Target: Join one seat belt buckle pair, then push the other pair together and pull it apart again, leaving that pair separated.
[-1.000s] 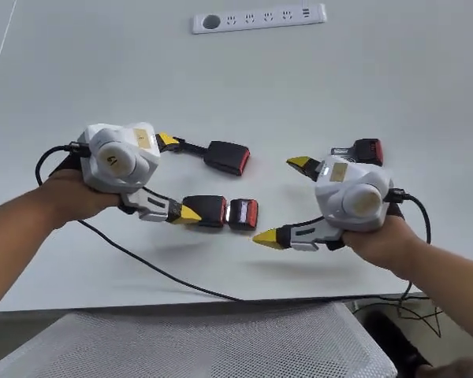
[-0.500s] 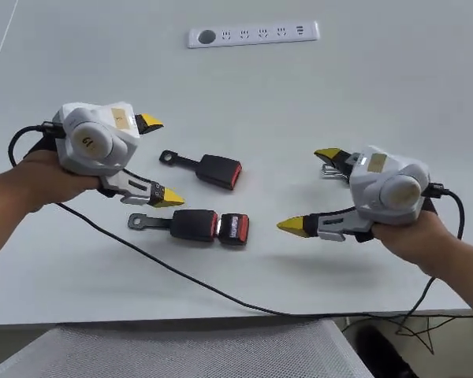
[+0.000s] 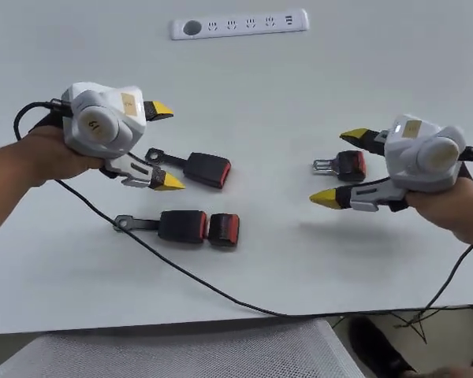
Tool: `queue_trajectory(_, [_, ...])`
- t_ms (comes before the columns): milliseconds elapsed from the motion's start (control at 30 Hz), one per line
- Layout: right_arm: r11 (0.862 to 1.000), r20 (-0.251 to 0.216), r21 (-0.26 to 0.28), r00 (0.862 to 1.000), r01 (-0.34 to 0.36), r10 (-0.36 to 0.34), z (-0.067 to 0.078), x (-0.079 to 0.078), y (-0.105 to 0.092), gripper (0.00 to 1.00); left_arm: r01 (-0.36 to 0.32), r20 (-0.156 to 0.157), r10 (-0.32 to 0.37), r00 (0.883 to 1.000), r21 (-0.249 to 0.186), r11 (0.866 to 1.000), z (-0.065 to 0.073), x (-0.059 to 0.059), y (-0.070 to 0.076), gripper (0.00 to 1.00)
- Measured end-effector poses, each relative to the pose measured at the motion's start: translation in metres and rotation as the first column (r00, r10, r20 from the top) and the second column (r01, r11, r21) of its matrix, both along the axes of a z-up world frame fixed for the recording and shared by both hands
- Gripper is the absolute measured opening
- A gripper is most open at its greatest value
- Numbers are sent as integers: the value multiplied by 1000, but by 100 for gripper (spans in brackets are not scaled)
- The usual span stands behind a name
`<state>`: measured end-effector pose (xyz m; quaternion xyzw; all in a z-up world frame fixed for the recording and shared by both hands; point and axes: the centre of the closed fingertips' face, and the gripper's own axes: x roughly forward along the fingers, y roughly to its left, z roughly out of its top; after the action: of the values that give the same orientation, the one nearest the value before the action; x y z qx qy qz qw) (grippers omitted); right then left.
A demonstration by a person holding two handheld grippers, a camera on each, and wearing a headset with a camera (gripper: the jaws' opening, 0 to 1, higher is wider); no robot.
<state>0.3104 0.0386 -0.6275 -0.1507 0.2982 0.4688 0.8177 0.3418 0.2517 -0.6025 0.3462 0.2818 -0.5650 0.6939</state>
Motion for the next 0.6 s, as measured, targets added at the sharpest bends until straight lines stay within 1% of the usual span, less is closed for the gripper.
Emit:
queue_trajectory(67, [1000, -9, -16, 1000, -1, 1, -3, 1, -8, 74, 11, -12, -11, 1000, 2, 1000, -5, 3, -6, 75])
queue_trajectory(167, [1000, -21, -27, 1000, -13, 13, -7, 4, -18, 74, 51, -27, -51, 998, 5, 999, -14, 5, -14, 74])
queue_trajectory(267, [998, -34, -53, 999, -18, 16, -13, 9, -29, 71, 88, -57, -87, 995, 24, 996, -27, 3, -17, 70])
queue_trajectory(367, [997, -59, -66, 997, -44, 40, -20, 11, -35, 69, 142, -84, -137, 987, 57, 988, -41, -2, -20, 69])
queue_trajectory(400, [995, -63, -79, 996, -63, 58, -22, 12, -38, 68, 154, -100, -147, 984, 64, 986, -45, -4, -21, 69])
queue_trajectory(467, [993, -83, -85, 993, -87, 80, -24, 11, -41, 66, 184, -104, -176, 979, 76, 980, -51, -5, -24, 68])
queue_trajectory(500, [992, -95, -79, 992, -95, 88, -25, 10, -41, 63, 189, -104, -180, 978, 79, 979, -52, -5, -24, 68])
queue_trajectory(533, [992, -101, -72, 990, -106, 98, -24, 10, -41, 60, 197, -112, -186, 976, 90, 976, -55, -5, -25, 67])
queue_trajectory(600, [988, -97, -74, 987, -134, 127, -23, 10, -42, 58, 225, -117, -214, 970, 98, 969, -58, -5, -27, 65])
